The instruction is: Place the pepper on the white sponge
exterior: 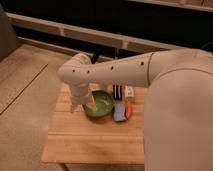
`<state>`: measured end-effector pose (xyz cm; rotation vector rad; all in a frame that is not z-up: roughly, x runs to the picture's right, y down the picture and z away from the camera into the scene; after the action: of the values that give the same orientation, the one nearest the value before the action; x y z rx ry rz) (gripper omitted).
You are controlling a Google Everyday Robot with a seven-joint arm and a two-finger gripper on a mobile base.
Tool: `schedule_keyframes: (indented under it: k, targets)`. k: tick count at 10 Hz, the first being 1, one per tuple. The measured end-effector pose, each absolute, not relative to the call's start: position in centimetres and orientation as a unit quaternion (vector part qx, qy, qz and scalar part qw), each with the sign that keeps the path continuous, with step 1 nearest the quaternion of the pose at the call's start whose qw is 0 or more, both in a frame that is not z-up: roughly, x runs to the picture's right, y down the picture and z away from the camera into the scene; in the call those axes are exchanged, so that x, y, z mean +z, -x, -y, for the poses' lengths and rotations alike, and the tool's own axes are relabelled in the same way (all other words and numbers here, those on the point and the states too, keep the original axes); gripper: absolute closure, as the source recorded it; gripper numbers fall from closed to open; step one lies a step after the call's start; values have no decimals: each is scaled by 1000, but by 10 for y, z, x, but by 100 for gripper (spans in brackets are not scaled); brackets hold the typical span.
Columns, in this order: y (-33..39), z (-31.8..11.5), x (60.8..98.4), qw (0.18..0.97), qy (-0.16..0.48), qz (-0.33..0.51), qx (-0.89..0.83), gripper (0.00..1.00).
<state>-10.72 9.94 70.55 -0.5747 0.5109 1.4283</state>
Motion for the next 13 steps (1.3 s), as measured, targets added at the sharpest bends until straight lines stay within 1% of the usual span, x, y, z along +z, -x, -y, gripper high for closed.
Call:
schedule_keyframes:
  k: [1, 3, 5, 6, 10, 11, 12, 13]
  targets:
    - [101, -91, 712, 694, 245, -219, 641, 35]
    - [57, -52, 731, 712, 191, -183, 651, 35]
    - [0, -11, 732, 707, 133, -138, 681, 35]
    - [-9, -4, 732, 706, 122, -131, 685, 35]
    - [-6, -7, 733, 705, 125, -132, 685, 35]
    - [-8, -20, 742, 704, 134, -147, 681, 35]
    - [-22, -37, 755, 700, 143, -171, 679, 35]
    - [-36, -46, 764, 694, 146, -184, 681, 35]
